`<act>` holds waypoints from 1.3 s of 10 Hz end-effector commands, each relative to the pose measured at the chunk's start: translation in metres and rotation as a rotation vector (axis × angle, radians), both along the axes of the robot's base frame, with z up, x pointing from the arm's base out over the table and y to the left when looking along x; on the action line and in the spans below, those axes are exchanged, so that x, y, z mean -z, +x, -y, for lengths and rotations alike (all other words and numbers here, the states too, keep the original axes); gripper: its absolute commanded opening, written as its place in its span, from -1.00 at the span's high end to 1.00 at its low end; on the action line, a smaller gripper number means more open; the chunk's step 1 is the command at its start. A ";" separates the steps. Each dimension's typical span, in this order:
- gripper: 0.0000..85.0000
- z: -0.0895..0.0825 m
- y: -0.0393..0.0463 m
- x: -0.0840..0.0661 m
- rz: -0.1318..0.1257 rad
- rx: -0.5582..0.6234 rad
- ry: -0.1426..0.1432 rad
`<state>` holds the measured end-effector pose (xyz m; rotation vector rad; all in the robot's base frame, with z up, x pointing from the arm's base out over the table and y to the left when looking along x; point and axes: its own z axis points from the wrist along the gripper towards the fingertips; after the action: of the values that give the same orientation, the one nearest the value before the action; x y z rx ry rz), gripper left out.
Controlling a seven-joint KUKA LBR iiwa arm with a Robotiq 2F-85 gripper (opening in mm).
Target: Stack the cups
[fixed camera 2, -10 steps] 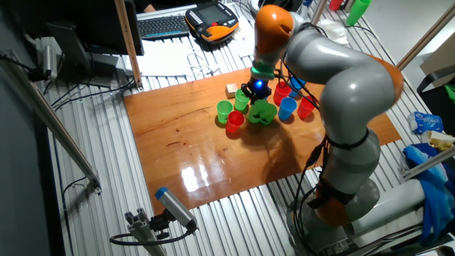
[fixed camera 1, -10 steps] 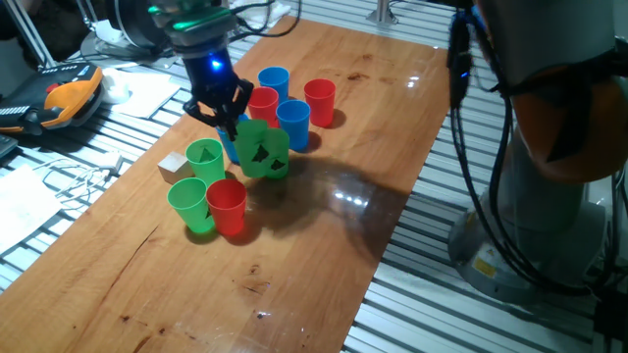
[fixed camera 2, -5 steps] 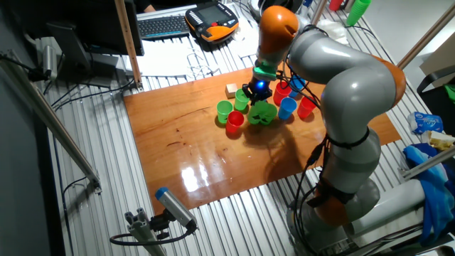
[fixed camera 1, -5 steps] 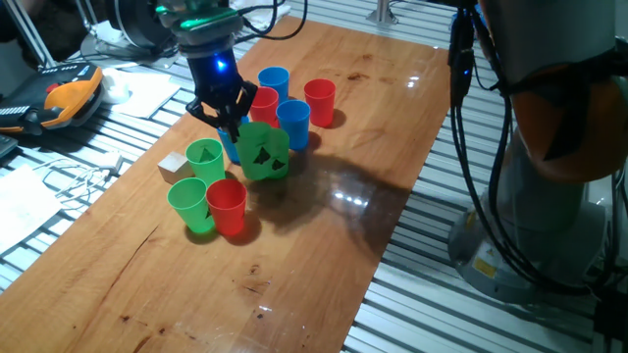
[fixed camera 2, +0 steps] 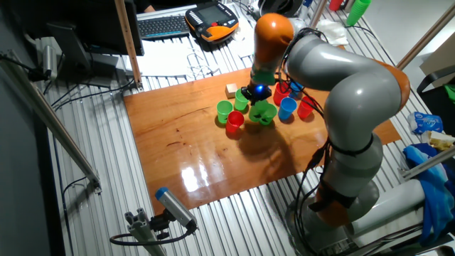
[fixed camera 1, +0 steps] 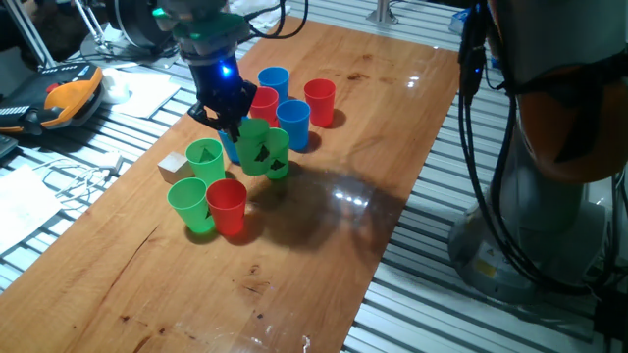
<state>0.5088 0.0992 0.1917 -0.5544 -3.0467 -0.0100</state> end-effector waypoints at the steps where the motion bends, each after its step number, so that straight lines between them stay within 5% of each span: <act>1: 1.00 0.000 0.0001 0.000 0.014 -0.011 0.003; 5: 1.00 -0.002 -0.0004 -0.005 0.014 0.004 0.004; 6: 1.00 -0.008 -0.0016 -0.019 -0.001 0.019 -0.009; 8: 1.00 -0.022 -0.0016 -0.052 -0.038 0.075 0.008; 9: 1.00 -0.029 -0.0021 -0.057 -0.041 0.091 0.006; 13: 1.00 -0.052 -0.0103 -0.038 -0.004 0.140 0.025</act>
<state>0.4986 0.1521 0.2286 -0.7679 -2.9919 -0.0587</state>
